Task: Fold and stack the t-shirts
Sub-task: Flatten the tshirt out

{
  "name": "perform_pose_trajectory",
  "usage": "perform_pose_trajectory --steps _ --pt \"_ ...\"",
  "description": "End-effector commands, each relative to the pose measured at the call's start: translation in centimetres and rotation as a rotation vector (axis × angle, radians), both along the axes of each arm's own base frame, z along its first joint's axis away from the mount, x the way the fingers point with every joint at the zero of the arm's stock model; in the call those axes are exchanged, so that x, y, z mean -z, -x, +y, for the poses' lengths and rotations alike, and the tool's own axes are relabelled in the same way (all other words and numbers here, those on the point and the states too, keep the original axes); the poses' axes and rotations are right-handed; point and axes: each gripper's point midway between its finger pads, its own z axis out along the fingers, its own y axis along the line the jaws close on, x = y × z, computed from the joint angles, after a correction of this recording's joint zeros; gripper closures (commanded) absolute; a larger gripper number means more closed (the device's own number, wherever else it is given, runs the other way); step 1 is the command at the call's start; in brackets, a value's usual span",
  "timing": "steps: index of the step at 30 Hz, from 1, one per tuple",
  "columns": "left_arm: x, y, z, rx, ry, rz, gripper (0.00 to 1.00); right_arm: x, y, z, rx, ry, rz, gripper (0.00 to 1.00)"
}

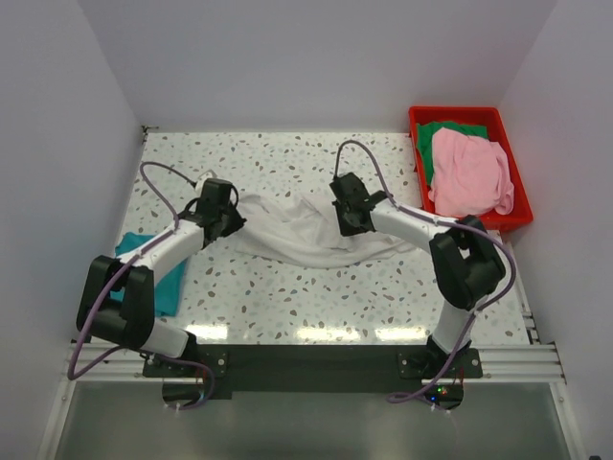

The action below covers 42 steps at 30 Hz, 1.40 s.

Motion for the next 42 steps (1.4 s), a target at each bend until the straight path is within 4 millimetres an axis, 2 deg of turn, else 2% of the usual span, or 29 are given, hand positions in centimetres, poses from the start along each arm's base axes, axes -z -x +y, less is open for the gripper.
perform_pose_trajectory --steps 1,2,5,8,10,13,15,16,17,19,20,23,25,26,27,29,32,36,42 --pt "-2.5 -2.2 -0.1 0.02 -0.016 -0.064 0.96 -3.6 -2.8 2.1 -0.001 -0.068 -0.089 0.91" --pt "-2.7 -2.5 -0.2 0.027 -0.016 -0.065 0.97 -4.0 -3.3 1.8 0.014 -0.05 -0.103 1.0" --pt "-3.2 -4.0 -0.5 0.03 -0.026 -0.064 0.98 -8.0 -6.1 1.4 0.065 -0.054 -0.186 1.0" --pt "-3.1 -4.7 -0.6 0.019 -0.028 -0.056 0.98 -10.2 -8.2 0.6 0.117 -0.083 -0.24 1.0" --pt "-2.5 -5.3 -0.7 0.013 -0.023 -0.036 0.97 -11.0 -10.2 -0.6 0.167 -0.098 -0.254 1.0" --pt "-1.2 -5.6 -0.9 0.008 -0.015 -0.001 0.89 -10.5 -12.8 -2.2 0.229 -0.11 -0.251 1.0" --pt "-0.6 -5.6 -1.0 0.015 -0.004 0.008 0.7 -10.7 -14.6 -3.8 0.284 -0.116 -0.275 1.0" --pt "-0.6 -5.6 -0.9 0.018 -0.006 0.006 0.64 -9.5 -15.3 -4.3 0.302 -0.109 -0.258 1.0" --pt "-0.7 -5.7 -1.0 0.024 -0.001 -0.004 0.52 -9.5 -15.9 -4.9 0.325 -0.114 -0.259 1.0" --pt "-1.4 -5.2 -0.9 0.027 0.002 -0.025 0.4 -9.6 -17.4 -6.6 0.374 -0.123 -0.281 1.0" --pt "-1.7 -5.1 -0.7 0.022 -0.003 -0.035 0.32 -8.9 -17.9 -7.2 0.396 -0.125 -0.275 1.0" --pt "-2.5 -3.5 0.0 0.013 -0.011 -0.048 0.26 -8.9 -19.7 -9.6 0.462 -0.121 -0.294 1.0" --pt "-2.3 -2.6 0.3 0.004 -0.009 -0.043 0.26 -8.9 -20.3 -10.0 0.469 -0.122 -0.306 1.0" --pt "-2.0 -1.9 0.6 -0.007 -0.012 -0.034 0.26 -8.0 -20.5 -10.2 0.473 -0.107 -0.292 1.0" --pt "-1.5 -0.8 0.8 -0.018 -0.005 -0.025 0.27 -8.4 -21.2 -10.5 0.484 -0.109 -0.305 1.0" --pt "-0.2 1.0 1.4 -0.036 -0.004 0.002 0.32 -8.0 -22.0 -11.0 0.498 -0.105 -0.307 1.0" --pt "1.2 2.3 1.3 -0.03 0.014 0.016 0.4 -8.2 -22.9 -11.5 0.517 -0.111 -0.333 1.0" --pt "2.7 2.5 0.5 0.019 0.033 0.04 0.48 -7.6 -23.9 -11.7 0.525 -0.112 -0.333 1.0" --pt "4.2 1.8 -1.1 0.084 0.075 0.049 0.48 -7.9 -24.4 -11.8 0.515 -0.11 -0.338 1.0"
